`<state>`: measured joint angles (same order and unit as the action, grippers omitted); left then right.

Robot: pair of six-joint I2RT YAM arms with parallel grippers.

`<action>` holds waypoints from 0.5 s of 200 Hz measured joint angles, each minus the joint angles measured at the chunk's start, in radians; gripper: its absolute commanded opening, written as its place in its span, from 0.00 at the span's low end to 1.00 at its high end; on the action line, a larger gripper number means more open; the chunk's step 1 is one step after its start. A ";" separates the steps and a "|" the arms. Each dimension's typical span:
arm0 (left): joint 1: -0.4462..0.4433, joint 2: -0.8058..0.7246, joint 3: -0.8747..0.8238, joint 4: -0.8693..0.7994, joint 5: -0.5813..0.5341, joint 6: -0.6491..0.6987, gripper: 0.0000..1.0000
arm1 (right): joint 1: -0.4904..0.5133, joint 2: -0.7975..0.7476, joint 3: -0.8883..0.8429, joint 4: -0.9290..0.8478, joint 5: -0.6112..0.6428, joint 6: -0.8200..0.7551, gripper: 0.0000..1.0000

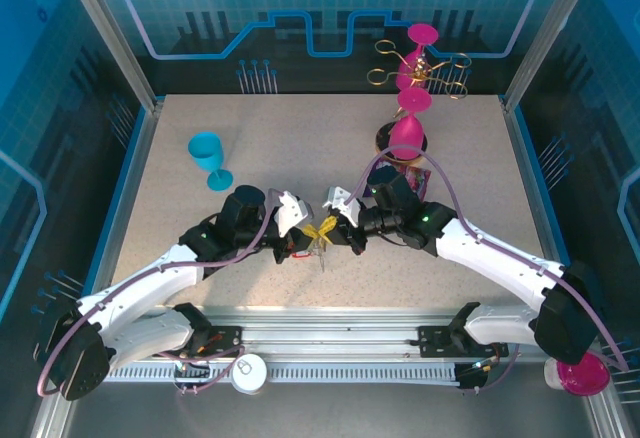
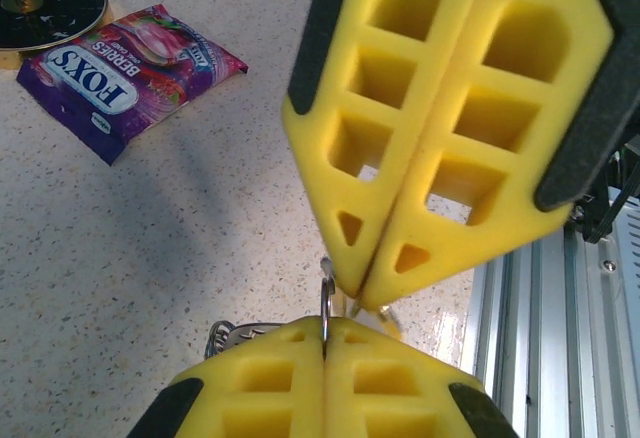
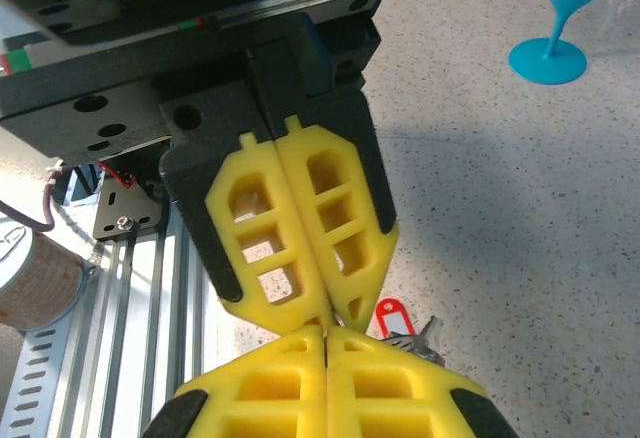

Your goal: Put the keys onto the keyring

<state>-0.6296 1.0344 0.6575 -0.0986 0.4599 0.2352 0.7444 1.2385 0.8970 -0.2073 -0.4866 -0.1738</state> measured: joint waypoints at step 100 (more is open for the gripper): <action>-0.009 -0.005 -0.003 0.000 -0.037 0.027 0.00 | -0.005 0.011 0.000 -0.010 0.080 0.092 0.00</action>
<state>-0.6384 1.0290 0.6548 -0.0986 0.4229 0.2619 0.7399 1.2499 0.8970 -0.2176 -0.4065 -0.0822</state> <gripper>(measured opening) 0.046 0.057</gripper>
